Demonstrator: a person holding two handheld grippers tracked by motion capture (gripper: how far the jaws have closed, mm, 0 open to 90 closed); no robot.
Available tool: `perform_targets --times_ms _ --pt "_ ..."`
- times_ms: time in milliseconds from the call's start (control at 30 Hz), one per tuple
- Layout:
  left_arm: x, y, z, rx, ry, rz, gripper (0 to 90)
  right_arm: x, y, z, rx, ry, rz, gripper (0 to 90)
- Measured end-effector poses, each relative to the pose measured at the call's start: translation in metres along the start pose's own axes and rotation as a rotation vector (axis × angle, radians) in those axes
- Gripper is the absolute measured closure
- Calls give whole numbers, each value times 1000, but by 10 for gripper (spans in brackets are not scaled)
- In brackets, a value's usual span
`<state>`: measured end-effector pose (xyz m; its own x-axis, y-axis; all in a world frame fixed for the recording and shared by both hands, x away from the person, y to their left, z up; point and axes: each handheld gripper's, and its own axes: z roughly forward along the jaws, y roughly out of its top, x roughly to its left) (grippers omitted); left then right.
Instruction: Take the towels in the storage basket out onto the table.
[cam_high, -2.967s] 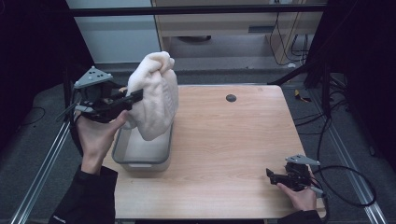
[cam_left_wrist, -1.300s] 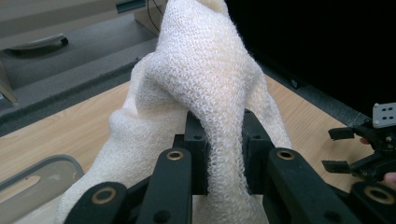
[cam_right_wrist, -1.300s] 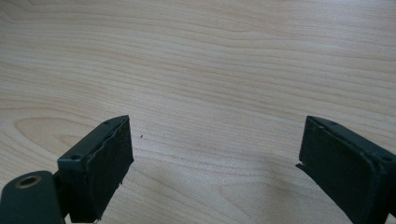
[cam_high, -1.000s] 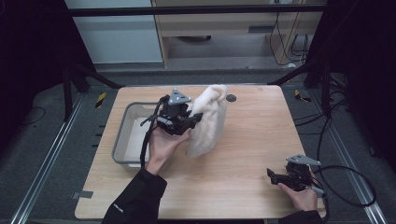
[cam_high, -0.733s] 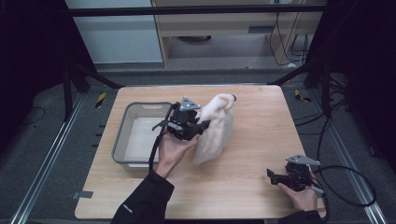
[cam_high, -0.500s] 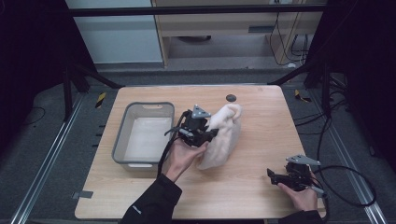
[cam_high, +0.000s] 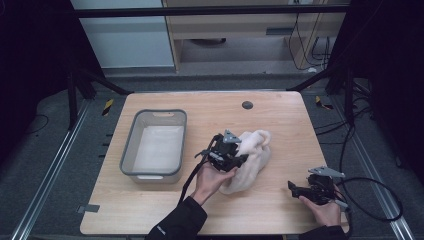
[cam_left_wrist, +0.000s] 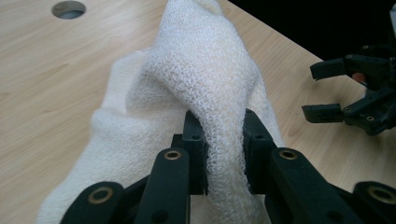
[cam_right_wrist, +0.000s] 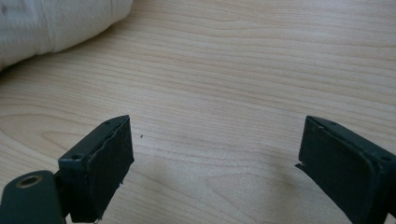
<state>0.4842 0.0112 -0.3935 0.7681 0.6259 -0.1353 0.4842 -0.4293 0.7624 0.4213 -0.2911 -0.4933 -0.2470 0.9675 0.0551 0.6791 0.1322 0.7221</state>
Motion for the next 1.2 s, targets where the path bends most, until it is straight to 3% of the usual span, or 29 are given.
perform_targets --times_ms 400,633,900,1200 --pt "-12 -10 19 -9 -48 7 643 0 -1 1 7 1 4 112" --pt "-15 -10 18 -8 -64 18 444 0 -1 1 14 6 -9 130" --pt "-9 -10 -11 -49 -78 38 367 0 -2 2 18 2 -16 146" --pt "11 -20 -59 -81 0 56 330 0 -2 2 19 -2 -16 149"
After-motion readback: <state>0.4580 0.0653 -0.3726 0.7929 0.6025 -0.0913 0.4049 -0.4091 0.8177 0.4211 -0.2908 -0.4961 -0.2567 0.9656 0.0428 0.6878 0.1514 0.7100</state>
